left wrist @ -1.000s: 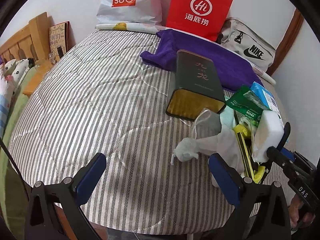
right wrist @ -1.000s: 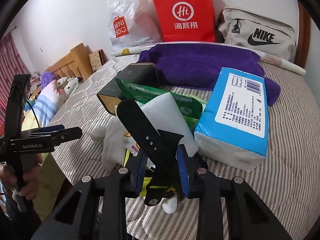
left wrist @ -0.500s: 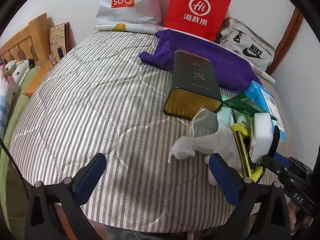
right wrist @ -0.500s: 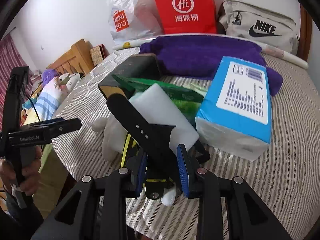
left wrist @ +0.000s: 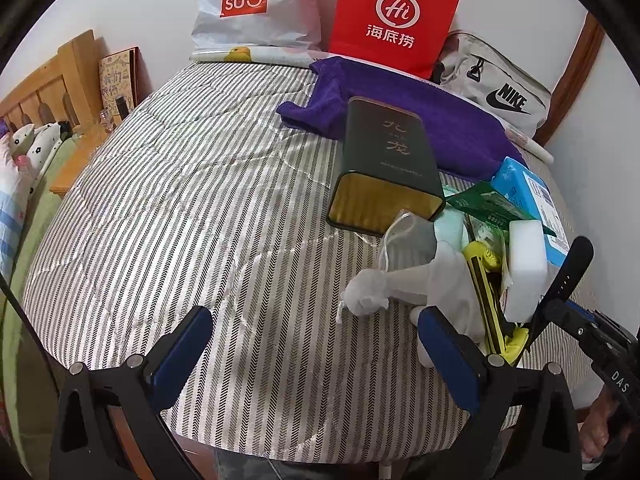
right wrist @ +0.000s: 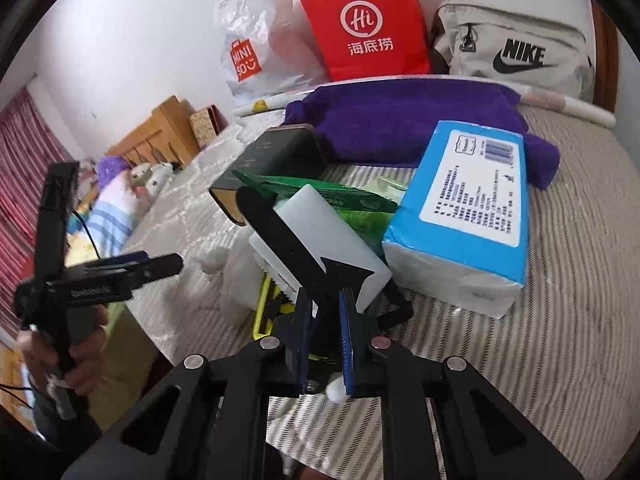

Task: Organize soft objects
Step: 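Reach into the pile and grasp the black watch strap with the right tool, then lift the black strap with the right tool while the left tool grasps the white knotted cloth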

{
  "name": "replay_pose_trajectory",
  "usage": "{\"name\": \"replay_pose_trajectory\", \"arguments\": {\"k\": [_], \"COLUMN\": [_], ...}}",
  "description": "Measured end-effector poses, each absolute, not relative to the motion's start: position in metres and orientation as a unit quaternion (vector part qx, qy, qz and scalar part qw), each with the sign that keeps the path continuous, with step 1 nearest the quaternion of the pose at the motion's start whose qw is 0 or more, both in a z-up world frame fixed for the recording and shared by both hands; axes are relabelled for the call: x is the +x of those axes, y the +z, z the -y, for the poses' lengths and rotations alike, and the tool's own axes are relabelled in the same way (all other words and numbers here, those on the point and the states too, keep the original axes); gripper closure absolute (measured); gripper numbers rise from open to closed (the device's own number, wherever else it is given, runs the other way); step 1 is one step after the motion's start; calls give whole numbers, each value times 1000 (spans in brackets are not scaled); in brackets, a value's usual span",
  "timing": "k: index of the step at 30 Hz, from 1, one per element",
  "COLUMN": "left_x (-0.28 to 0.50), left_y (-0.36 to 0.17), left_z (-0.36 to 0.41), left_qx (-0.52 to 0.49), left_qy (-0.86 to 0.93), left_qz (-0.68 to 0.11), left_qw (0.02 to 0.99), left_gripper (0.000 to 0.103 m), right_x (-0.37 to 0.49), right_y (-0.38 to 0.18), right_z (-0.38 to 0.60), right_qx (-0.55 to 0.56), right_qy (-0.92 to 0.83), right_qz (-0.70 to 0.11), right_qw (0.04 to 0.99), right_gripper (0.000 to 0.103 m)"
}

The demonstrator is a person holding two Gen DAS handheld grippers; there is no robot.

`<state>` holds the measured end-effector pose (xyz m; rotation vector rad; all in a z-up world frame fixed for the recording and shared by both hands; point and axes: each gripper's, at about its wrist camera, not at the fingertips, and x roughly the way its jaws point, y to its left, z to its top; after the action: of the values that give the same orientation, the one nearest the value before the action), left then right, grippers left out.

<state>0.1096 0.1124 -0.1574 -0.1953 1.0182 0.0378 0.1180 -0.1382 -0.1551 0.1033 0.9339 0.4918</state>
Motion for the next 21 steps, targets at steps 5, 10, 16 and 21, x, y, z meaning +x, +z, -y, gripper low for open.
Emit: {"name": "replay_pose_trajectory", "arguments": {"k": [5, 10, 16, 21], "left_x": [108, 108, 111, 114], "left_y": [-156, -156, -156, -160], "left_z": [-112, -112, -109, -106], "left_qx": [-92, -96, -92, -90], "left_qy": [17, 6, -4, -2], "left_qz": [-484, -480, -476, -481], "left_qw": [870, 872, 875, 872], "left_gripper": [0, 0, 0, 0], "right_x": [124, 132, 134, 136], "right_y": [-159, -165, -166, -165], "right_z": [140, 136, 136, 143], "right_qx": [55, 55, 48, 45], "right_qy": [223, 215, 217, 208], "right_qz": [-449, -456, -450, -454], "right_qw": [864, 862, 865, 865], "right_gripper": [92, 90, 91, 95]}}
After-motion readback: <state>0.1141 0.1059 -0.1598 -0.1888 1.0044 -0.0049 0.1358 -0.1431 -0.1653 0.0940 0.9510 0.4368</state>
